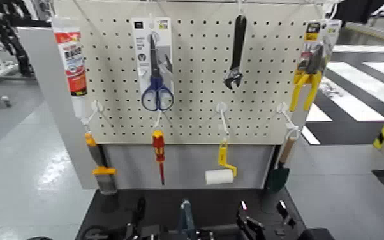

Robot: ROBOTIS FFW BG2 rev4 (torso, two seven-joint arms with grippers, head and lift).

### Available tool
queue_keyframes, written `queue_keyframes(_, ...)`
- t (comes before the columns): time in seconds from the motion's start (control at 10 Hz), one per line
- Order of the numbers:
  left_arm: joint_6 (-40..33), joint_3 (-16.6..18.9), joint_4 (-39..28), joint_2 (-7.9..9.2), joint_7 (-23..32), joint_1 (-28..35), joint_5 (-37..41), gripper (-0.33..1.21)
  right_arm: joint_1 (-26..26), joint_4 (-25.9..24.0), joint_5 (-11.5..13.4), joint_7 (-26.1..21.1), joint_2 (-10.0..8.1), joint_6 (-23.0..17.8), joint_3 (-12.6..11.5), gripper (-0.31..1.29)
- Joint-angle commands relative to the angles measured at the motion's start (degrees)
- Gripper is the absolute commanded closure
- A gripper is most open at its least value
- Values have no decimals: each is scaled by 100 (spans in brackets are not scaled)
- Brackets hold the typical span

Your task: Place the crate on the table.

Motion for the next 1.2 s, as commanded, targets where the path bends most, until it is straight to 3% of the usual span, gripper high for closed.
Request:
queue_keyframes(0.1, 8, -3, 9, -13, 0, -11, 0, 105, 1, 2, 0, -3, 0, -9, -9, 14)
queue_keyframes(0.6, 52, -3, 62, -30, 0, -99, 0, 105, 1, 2, 0, -3, 9, -9, 0, 14)
queue_keyframes(1.2, 369, -47, 677, 31, -70, -679, -290, 105, 1, 46, -44, -3, 26, -71, 35, 15)
